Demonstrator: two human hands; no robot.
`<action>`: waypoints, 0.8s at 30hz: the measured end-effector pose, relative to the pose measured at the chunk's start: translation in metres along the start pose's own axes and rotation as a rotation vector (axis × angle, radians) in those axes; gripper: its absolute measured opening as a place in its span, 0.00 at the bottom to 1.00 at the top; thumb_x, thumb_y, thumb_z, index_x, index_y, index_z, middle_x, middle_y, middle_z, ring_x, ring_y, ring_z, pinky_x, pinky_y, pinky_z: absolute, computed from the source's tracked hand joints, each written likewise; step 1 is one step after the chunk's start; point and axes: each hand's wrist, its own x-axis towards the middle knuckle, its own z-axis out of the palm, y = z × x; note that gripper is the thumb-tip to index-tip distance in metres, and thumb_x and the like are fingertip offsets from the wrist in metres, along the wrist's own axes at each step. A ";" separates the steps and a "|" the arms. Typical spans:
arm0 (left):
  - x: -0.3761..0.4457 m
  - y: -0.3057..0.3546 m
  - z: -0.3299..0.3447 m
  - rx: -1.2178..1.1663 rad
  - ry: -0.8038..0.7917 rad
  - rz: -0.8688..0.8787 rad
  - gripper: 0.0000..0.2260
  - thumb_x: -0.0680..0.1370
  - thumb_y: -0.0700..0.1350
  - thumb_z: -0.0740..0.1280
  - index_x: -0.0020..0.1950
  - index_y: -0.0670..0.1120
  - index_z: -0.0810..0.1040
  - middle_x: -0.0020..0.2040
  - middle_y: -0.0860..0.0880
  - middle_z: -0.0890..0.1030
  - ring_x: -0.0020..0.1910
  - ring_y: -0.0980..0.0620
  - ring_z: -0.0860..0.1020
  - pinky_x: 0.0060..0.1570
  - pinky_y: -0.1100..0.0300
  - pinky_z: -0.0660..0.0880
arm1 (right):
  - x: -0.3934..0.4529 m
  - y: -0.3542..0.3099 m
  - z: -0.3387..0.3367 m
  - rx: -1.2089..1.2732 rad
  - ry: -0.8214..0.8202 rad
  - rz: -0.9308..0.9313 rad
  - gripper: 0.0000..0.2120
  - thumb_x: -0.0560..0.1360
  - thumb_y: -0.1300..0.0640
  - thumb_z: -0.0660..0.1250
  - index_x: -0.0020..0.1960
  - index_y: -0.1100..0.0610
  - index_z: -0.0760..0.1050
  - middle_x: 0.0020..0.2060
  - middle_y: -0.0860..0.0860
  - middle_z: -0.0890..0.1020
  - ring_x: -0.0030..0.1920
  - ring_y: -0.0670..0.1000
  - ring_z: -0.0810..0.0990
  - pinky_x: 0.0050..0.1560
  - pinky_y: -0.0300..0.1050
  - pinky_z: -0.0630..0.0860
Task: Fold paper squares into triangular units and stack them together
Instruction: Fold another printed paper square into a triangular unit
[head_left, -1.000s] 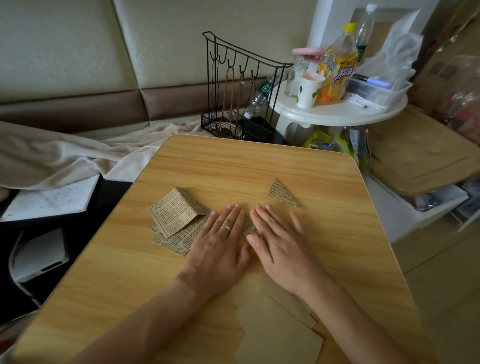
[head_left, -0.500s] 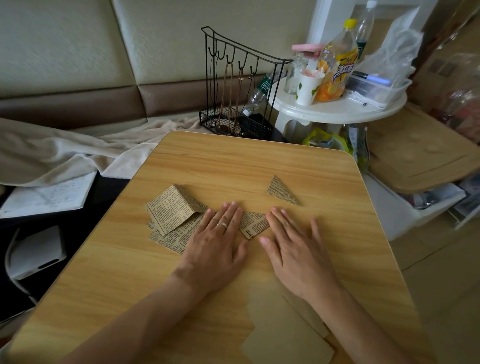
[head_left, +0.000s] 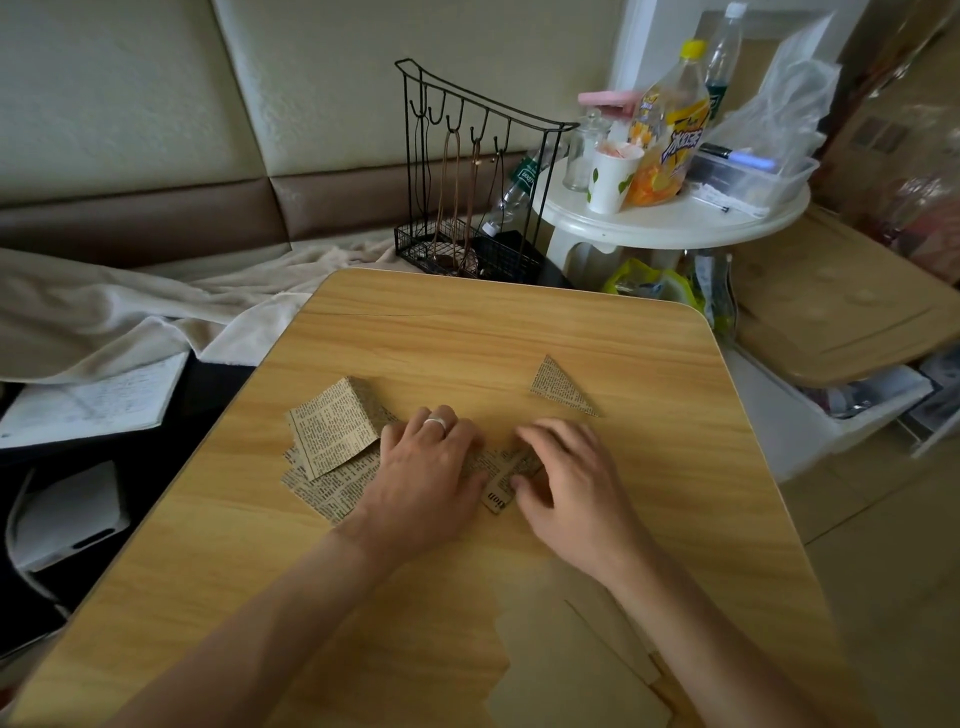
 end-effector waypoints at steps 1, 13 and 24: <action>0.000 -0.001 0.000 -0.015 -0.002 -0.003 0.17 0.78 0.57 0.66 0.64 0.53 0.74 0.58 0.54 0.72 0.61 0.51 0.69 0.59 0.50 0.65 | 0.001 0.001 -0.001 0.005 -0.011 -0.003 0.21 0.79 0.51 0.69 0.69 0.57 0.76 0.67 0.50 0.75 0.71 0.54 0.69 0.74 0.55 0.65; -0.002 -0.002 -0.006 -0.116 -0.076 -0.036 0.17 0.75 0.58 0.69 0.62 0.55 0.73 0.56 0.57 0.72 0.61 0.54 0.69 0.59 0.52 0.62 | 0.004 -0.008 -0.009 0.048 -0.048 -0.030 0.15 0.78 0.54 0.67 0.65 0.52 0.75 0.59 0.47 0.74 0.64 0.51 0.70 0.66 0.52 0.68; -0.040 0.025 0.006 0.091 0.126 0.028 0.18 0.78 0.56 0.60 0.59 0.48 0.82 0.54 0.49 0.80 0.53 0.46 0.79 0.54 0.47 0.74 | 0.003 -0.015 0.017 0.042 0.263 0.088 0.11 0.73 0.56 0.77 0.48 0.60 0.77 0.46 0.55 0.77 0.49 0.60 0.75 0.51 0.59 0.74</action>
